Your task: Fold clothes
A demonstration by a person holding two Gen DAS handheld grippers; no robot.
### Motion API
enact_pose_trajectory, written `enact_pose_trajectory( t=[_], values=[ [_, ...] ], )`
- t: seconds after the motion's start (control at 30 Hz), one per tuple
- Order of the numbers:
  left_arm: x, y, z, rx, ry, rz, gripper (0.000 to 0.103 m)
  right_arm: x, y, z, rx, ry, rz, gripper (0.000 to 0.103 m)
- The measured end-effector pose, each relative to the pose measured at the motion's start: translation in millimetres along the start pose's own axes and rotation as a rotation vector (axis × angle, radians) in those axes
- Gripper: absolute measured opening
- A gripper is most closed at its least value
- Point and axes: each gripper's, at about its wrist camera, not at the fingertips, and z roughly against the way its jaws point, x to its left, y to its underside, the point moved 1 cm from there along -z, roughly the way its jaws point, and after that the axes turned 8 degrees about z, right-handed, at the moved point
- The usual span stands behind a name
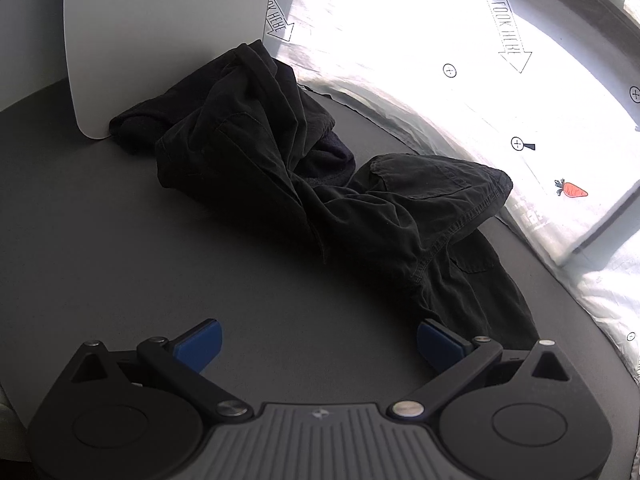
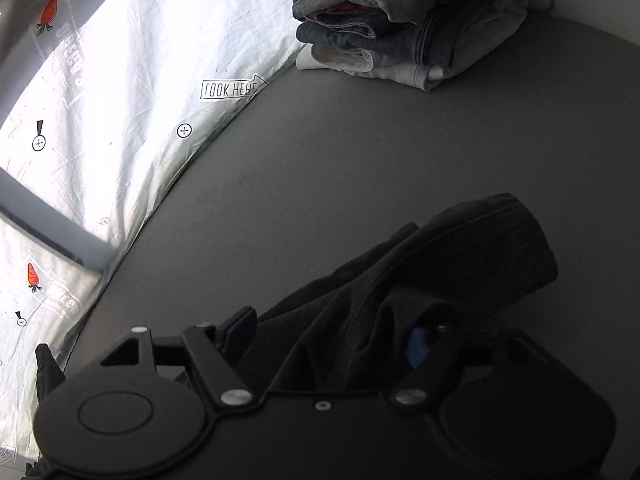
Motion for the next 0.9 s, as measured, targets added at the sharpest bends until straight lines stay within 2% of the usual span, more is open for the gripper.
enact_pose_trajectory(
  t=[0.07, 0.2, 0.33, 0.47, 0.53, 0.6, 0.63, 0.67, 0.7, 0.73, 0.77, 0.87, 0.9],
  values=[
    [4.5, -18.2, -11.7, -0.013, -0.019, 0.019, 0.103, 9.1, 8.6, -5.4, 0.009, 0.024, -0.01, 0.088],
    [16.8, -63.5, -39.8, -0.054, -0.056, 0.045, 0.103, 25.0, 27.0, -21.7, 0.039, 0.073, -0.052, 0.089],
    [28.3, -112.5, -73.4, -0.115, -0.13, 0.019, 0.103, 34.1, 48.5, -36.0, 0.081, 0.112, -0.148, 0.09],
    [31.4, -148.3, -106.9, -0.138, -0.157, -0.018, 0.103, 52.6, 58.9, -37.9, 0.058, 0.176, -0.088, 0.094],
    [32.2, -162.8, -123.6, -0.143, -0.163, -0.03, 0.103, 60.9, 55.0, -38.0, 0.045, 0.172, -0.041, 0.093],
    [31.4, -169.5, -138.4, -0.145, -0.188, -0.035, 0.101, 69.2, 49.3, -37.7, 0.025, 0.161, 0.009, 0.081],
    [31.0, -171.2, -143.8, -0.144, -0.193, -0.025, 0.099, 73.4, 46.4, -37.6, 0.016, 0.156, 0.034, 0.069],
    [30.6, -172.4, -148.7, -0.142, -0.196, -0.013, 0.088, 77.5, 43.6, -37.4, 0.006, 0.15, 0.059, 0.055],
    [30.1, -171.9, -152.3, -0.134, -0.194, 0.006, 0.075, 81.7, 40.8, -37.3, -0.004, 0.145, 0.084, 0.048],
    [29.6, -171.0, -155.6, -0.128, -0.193, 0.022, 0.068, 85.9, 37.9, -37.1, -0.014, 0.139, 0.109, 0.035],
    [28.9, -169.1, -157.8, -0.128, -0.2, 0.027, 0.053, 90.1, 35.1, -36.9, -0.023, 0.133, 0.135, 0.02],
    [24.5, -158.9, -153.9, -0.139, -0.229, 0.017, 0.02, 102.6, 26.6, -36.5, -0.053, 0.116, 0.21, 0.015],
    [23.3, -155.4, -150.2, -0.143, -0.231, 0.018, 0.016, 106.8, 23.8, -36.3, -0.062, 0.111, 0.235, 0.014]
  ],
)
